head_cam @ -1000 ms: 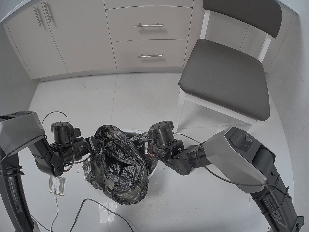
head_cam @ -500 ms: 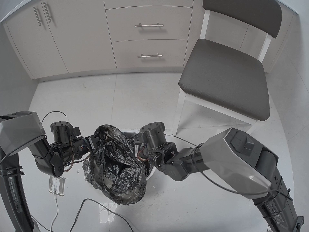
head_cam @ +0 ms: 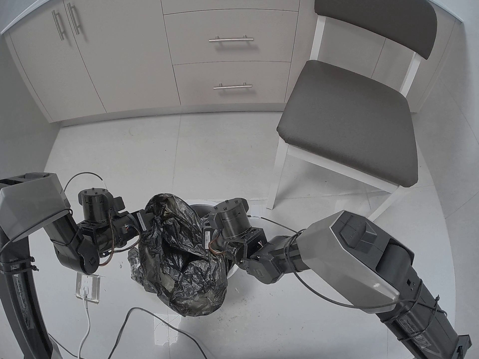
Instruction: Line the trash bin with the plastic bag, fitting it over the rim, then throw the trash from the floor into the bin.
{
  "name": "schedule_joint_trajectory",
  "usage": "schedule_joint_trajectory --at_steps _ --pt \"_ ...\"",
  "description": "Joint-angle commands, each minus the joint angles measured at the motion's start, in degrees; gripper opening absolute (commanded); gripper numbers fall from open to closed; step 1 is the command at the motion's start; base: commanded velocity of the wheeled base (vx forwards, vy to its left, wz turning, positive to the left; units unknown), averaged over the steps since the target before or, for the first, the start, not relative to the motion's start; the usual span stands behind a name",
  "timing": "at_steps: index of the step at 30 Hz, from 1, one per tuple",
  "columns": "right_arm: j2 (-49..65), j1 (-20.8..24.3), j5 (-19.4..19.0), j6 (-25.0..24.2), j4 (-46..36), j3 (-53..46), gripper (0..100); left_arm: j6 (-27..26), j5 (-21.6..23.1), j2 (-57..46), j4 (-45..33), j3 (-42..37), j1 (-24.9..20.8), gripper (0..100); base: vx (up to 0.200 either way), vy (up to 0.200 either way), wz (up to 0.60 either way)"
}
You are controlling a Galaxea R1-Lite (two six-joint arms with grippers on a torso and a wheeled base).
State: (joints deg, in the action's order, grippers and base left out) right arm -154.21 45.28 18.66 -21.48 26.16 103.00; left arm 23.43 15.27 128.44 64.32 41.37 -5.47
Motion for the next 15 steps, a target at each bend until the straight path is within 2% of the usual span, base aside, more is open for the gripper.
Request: schedule_joint_trajectory --at_steps 1,15 --pt "-3.46 -1.77 0.06 0.12 -1.02 2.73 0 0.04 0.02 -0.12 0.02 0.02 0.02 0 0.0 0.0 0.0" --pt "-4.26 -2.65 -0.56 0.47 -2.52 2.82 0 0.04 -0.07 0.06 0.02 0.11 -0.42 0 0.0 0.0 0.0"
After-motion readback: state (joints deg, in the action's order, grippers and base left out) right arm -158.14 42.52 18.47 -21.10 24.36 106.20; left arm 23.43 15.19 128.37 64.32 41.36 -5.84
